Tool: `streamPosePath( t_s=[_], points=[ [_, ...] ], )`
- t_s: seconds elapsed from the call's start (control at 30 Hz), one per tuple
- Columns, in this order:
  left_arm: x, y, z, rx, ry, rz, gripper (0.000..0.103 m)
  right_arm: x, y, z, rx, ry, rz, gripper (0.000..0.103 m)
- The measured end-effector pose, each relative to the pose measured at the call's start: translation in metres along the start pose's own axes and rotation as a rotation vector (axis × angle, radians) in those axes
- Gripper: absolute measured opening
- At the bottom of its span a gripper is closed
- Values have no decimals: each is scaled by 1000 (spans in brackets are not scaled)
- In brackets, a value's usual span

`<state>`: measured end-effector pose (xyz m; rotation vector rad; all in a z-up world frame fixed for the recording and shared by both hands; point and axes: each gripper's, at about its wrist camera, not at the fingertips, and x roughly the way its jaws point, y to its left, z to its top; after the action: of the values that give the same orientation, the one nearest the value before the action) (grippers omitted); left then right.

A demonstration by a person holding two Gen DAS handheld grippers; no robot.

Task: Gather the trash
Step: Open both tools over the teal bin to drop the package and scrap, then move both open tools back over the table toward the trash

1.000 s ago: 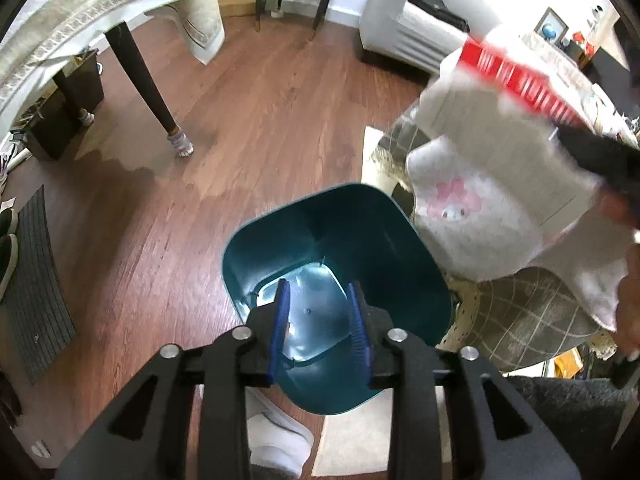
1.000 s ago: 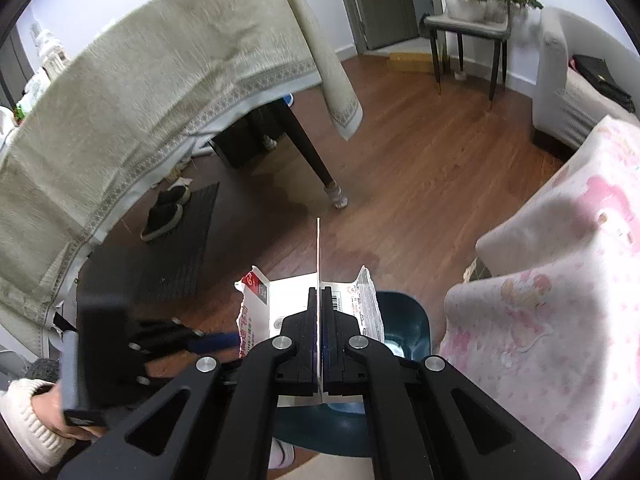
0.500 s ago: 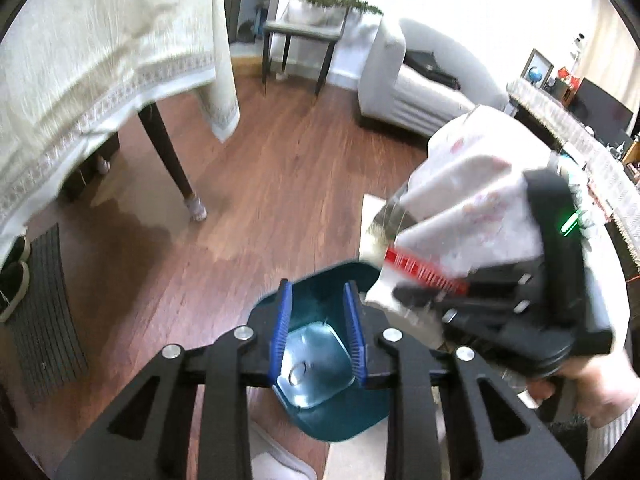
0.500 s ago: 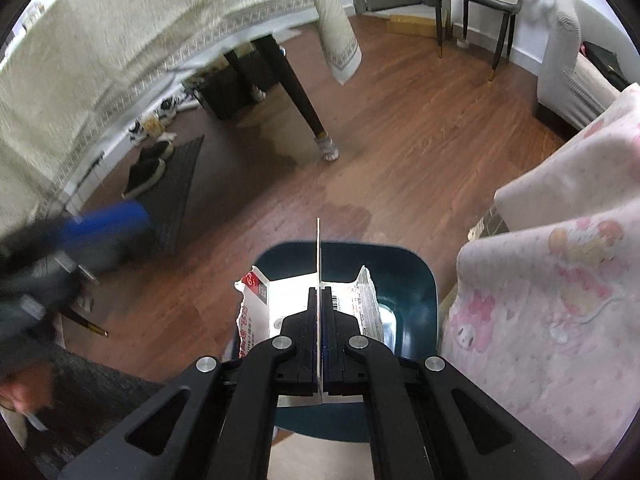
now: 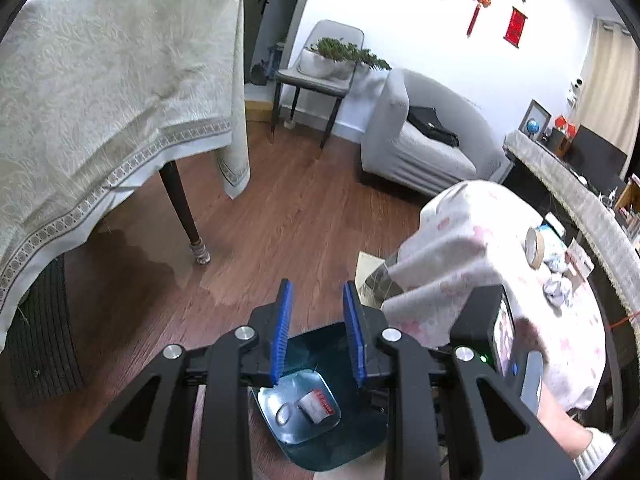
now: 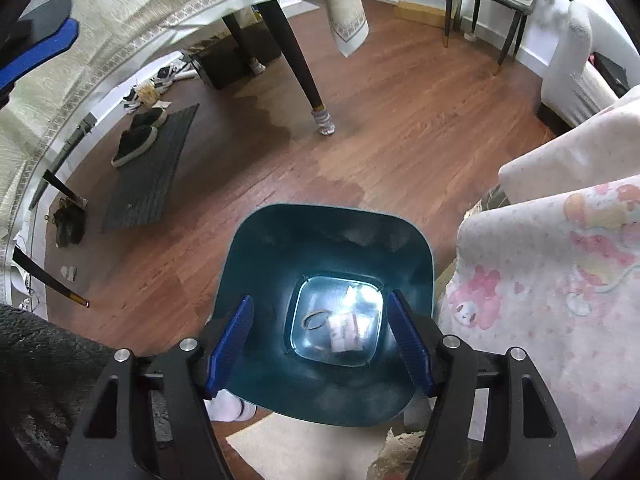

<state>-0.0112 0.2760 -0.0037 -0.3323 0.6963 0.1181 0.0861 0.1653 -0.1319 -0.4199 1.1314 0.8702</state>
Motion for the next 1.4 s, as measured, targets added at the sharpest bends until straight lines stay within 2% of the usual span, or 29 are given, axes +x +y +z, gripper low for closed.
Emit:
streamPosePath(
  t_s=[0.23, 0.3, 0.4, 0.5, 0.67, 0.87, 1.1, 1.23, 1.4],
  points=[
    [-8, -14, 11, -1, -51, -3, 31, -47, 13, 3, -66, -116, 57, 70],
    [-9, -19, 14, -7, -66, -6, 42, -65, 18, 4, -94, -169, 65, 70],
    [-11, -30, 17, -11, -101, -11, 47, -97, 20, 5, -129, -256, 66, 70],
    [-13, -36, 21, -20, -129, -16, 49, -127, 11, 3, -127, -335, 50, 70],
    [-10, -51, 25, -13, -141, -21, 52, -170, -10, -7, -106, -444, -30, 70],
    [1, -88, 25, 27, -139, -46, 68, -203, -48, -27, -34, -539, -100, 72],
    [21, -130, 18, 101, -110, -70, 79, -231, -88, -53, 32, -604, -190, 81],
    [35, -156, 11, 161, -86, -70, 81, -241, -114, -71, 101, -607, -235, 83],
    [47, -186, 3, 216, -62, -118, 85, -252, -144, -94, 150, -610, -286, 86]
  ],
)
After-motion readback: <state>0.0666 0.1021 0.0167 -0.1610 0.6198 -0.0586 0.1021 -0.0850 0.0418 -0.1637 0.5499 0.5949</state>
